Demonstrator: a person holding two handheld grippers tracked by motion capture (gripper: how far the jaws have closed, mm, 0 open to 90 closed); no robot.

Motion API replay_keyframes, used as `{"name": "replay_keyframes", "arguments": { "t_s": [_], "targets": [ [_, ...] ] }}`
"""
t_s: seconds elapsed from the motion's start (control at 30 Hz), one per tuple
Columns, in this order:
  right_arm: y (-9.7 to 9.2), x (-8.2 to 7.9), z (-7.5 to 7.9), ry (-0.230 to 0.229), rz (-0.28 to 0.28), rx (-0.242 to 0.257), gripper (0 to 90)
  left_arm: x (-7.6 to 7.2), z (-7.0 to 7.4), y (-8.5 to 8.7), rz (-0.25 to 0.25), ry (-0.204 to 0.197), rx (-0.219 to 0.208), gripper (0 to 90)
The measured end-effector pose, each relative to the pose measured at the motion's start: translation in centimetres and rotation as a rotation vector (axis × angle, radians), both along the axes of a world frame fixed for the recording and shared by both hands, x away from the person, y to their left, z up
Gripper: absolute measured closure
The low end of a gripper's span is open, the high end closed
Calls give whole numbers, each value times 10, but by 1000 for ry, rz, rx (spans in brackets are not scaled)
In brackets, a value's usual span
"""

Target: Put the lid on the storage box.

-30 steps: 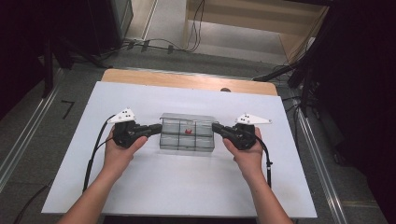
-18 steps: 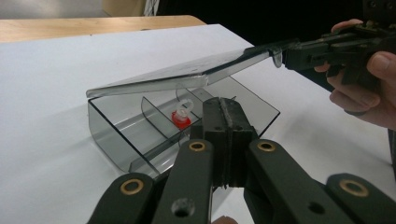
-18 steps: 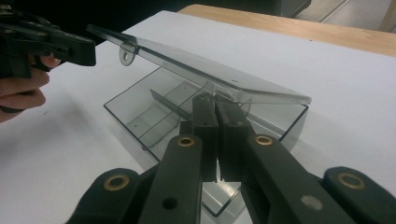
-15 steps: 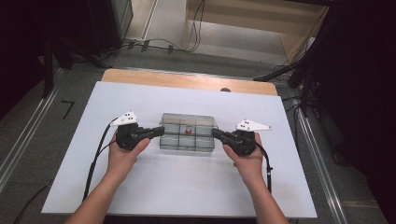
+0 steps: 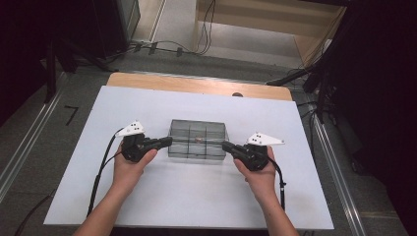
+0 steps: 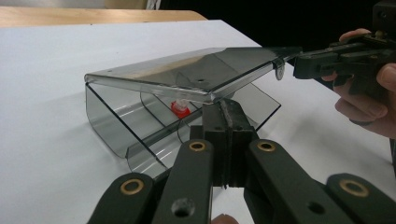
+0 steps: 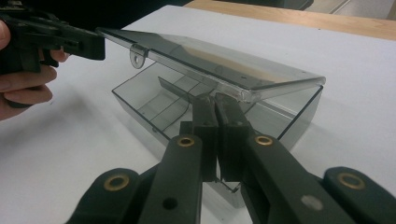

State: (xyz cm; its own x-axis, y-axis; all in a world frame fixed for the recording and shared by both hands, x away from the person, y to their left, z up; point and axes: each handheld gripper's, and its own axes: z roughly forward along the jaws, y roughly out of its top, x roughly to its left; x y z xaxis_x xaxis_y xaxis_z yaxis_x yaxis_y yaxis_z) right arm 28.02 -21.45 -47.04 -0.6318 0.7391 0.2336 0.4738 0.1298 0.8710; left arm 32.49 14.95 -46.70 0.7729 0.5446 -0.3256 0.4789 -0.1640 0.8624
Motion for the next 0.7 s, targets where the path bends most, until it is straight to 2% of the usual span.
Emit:
{"name": "replay_keyframes", "arguments": {
  "t_s": [0.2,0.47,0.7],
  "targets": [
    [0,-4,-6,2,-8,13,850,-4,-4,-1,0,-3,8,891],
    [0,-9,-15,14,-9,2,850,-10,-16,2,19,17,-4,891],
    [-1,-11,-24,22,-19,-7,849,-13,-23,3,25,22,8,890]
  ]
}}
